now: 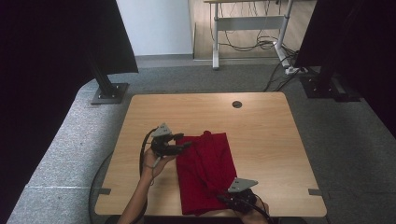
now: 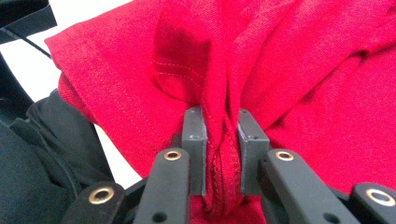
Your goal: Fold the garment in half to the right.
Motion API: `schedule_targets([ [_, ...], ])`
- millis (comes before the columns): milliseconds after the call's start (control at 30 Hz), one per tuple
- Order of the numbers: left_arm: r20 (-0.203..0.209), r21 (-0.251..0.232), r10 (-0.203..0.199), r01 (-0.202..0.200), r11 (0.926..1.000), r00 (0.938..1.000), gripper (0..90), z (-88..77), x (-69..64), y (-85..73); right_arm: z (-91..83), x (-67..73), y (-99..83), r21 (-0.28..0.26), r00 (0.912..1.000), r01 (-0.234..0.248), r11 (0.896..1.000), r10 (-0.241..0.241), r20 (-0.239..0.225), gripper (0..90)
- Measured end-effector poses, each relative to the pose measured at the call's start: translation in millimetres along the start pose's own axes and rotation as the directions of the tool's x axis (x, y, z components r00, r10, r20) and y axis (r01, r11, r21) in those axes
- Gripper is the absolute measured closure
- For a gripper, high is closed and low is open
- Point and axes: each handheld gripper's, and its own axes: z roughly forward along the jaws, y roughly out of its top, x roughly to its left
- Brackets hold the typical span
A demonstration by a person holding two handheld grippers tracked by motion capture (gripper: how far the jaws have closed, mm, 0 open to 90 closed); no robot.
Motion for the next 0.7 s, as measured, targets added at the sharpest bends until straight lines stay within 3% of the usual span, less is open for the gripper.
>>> schedule_targets([
  [200, 0.039, 0.076, -0.001, -0.002, 0.9971, 0.9992, 39.7, 2.5, -22.1, -41.7, 0.1, -1.3, -0.4, -0.003, 1.0000, -0.001, 1.000, 0.001, -0.006, 76.2],
  [333, 0.014, 0.158, 0.032, -0.034, 0.9869, 0.9994, 38.2, 18.0, -31.5, -61.3, 0.1, -2.0, -0.9, -0.006, 1.0000, -0.002, 1.000, 0.002, -0.009, 75.7],
  [400, -0.017, 0.192, 0.065, -0.061, 0.9796, 0.9977, 38.1, 24.2, -34.4, -68.3, 0.0, -2.1, -1.3, -0.010, 1.0000, 0.000, 1.000, 0.000, -0.008, 75.6],
  [533, -0.066, 0.202, 0.118, -0.103, 0.9741, 0.9908, 38.1, 27.7, -42.1, -70.6, -1.3, -1.8, -1.2, -0.010, 1.0000, 0.005, 1.000, -0.005, -0.007, 71.6],
  [700, -0.068, 0.184, 0.105, -0.091, 0.9786, 0.9921, 38.2, 27.0, -41.5, -73.1, -15.6, -2.5, 2.3, -0.027, 0.9996, -0.004, 1.000, 0.003, -0.027, 59.8],
])
